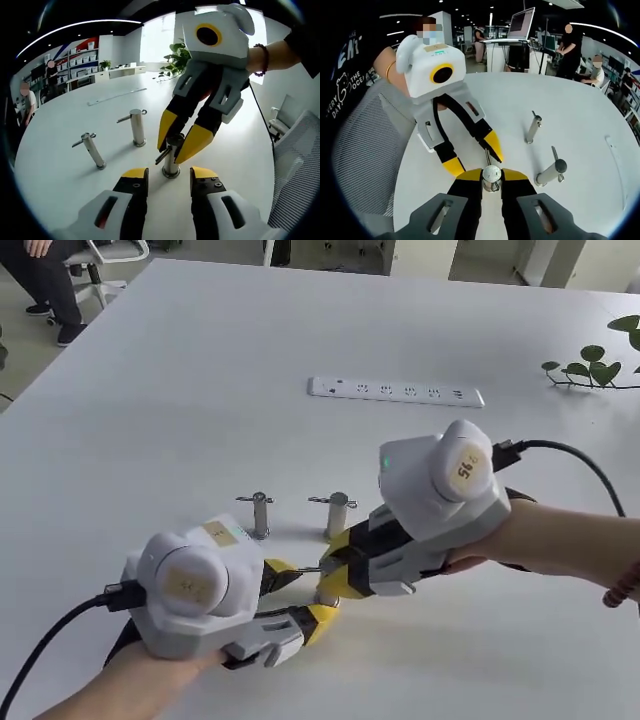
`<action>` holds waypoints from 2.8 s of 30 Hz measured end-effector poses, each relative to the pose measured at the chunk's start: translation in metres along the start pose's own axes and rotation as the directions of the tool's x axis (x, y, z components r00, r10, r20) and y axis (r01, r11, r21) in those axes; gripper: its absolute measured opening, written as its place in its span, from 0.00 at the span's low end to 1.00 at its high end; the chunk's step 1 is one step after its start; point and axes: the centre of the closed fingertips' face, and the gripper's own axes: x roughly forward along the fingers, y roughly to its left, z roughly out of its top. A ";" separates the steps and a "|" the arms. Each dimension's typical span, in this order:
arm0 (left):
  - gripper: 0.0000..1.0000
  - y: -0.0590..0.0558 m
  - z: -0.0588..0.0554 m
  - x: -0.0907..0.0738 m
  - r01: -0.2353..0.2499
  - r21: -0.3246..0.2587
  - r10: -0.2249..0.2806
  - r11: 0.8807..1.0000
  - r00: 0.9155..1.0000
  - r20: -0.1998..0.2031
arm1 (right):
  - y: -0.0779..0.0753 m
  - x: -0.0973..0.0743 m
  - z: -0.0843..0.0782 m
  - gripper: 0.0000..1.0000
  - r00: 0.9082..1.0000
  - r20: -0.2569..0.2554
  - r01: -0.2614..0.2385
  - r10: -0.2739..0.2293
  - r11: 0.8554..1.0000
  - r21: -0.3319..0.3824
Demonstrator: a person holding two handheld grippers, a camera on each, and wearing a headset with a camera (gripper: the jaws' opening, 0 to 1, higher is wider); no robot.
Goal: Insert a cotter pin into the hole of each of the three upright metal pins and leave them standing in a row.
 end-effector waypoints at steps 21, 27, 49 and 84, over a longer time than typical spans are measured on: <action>0.33 0.001 0.008 -0.014 -0.004 0.002 0.004 1.000 1.000 0.029 | -0.039 -0.040 -0.027 0.08 0.994 -0.034 0.102 -0.100 0.994 0.048; 0.33 0.003 0.010 -0.017 -0.004 0.001 0.004 1.000 0.999 0.036 | -0.055 -0.049 -0.035 0.08 0.991 -0.048 0.129 -0.126 0.990 0.060; 0.34 0.001 0.008 -0.030 0.001 0.003 -0.001 1.000 0.999 0.033 | -0.079 -0.062 -0.056 0.08 0.985 -0.070 0.161 -0.155 0.982 0.096; 0.40 0.023 0.021 -0.058 -0.101 -0.045 0.103 0.994 0.994 0.038 | -0.070 -0.076 -0.044 0.35 0.973 0.018 0.219 -0.231 0.941 0.259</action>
